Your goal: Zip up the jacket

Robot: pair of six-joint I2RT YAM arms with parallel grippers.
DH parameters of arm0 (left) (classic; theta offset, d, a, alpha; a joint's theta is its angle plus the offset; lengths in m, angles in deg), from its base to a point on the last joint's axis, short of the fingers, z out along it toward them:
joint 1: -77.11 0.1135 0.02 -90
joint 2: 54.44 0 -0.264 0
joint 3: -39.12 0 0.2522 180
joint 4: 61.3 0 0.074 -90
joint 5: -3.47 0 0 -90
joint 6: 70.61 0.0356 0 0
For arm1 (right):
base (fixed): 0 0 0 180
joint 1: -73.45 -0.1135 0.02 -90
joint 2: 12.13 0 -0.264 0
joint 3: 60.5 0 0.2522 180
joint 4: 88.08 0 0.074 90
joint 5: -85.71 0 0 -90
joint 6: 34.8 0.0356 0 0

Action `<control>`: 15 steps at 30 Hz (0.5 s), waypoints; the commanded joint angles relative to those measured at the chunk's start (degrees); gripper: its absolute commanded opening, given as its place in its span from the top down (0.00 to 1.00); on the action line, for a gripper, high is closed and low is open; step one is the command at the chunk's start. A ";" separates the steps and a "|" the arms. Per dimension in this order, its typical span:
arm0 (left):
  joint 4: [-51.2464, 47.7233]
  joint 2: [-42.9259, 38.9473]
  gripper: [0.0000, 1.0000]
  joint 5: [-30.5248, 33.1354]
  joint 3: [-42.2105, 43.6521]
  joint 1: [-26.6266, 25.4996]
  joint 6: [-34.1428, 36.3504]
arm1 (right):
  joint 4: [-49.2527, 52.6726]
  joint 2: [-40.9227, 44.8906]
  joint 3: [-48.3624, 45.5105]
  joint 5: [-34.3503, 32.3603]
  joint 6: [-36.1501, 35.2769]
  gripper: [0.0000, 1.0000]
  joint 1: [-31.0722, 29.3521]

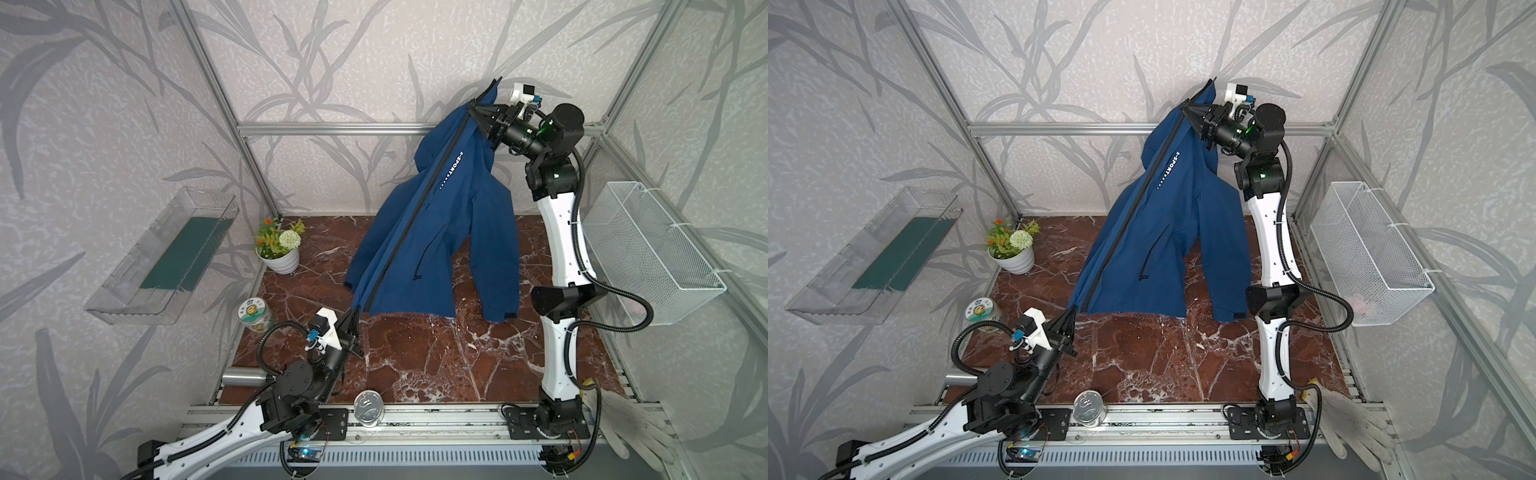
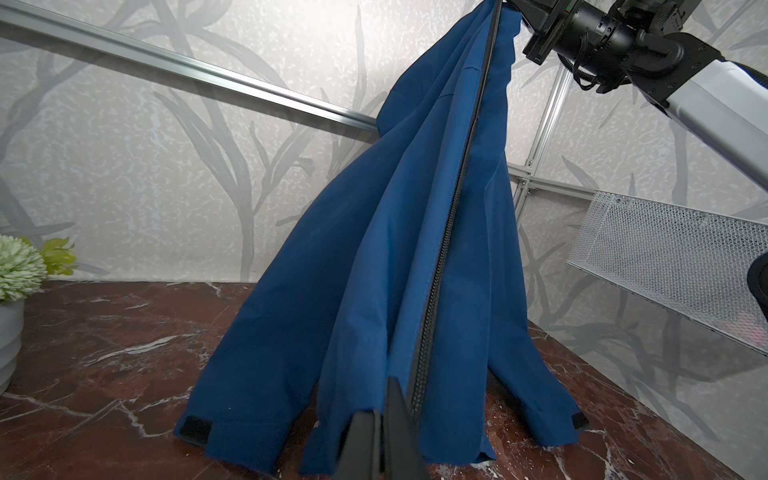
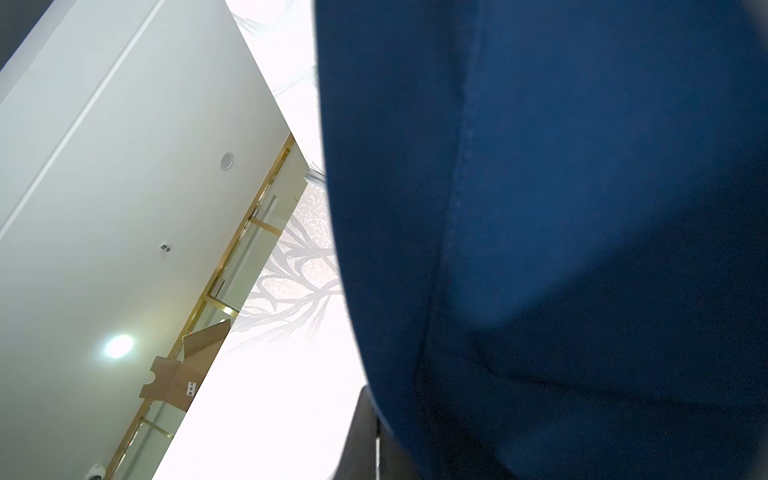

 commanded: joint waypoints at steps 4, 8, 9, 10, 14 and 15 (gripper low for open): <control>-11.78 -1.31 1.00 9.91 1.70 0.57 -1.42 | -10.83 2.68 2.37 -11.66 -0.65 1.00 4.71; -13.11 -2.18 1.00 13.41 1.27 0.96 -1.43 | -10.06 3.67 1.28 -11.81 -1.38 1.00 5.22; -13.08 -2.59 1.00 13.18 1.29 0.96 -1.12 | -9.41 4.05 1.21 -11.97 -1.83 1.00 5.40; -12.99 -3.03 1.00 12.87 1.27 1.00 -0.92 | -8.47 4.38 1.02 -12.40 -2.04 1.00 5.58; -13.57 -3.38 1.00 13.04 1.19 1.00 -1.00 | -8.55 5.91 -0.67 -14.20 -2.39 1.00 6.32; -13.60 -3.45 1.00 12.91 1.23 0.98 -0.90 | -8.85 6.13 -1.10 -14.14 -2.08 1.00 6.54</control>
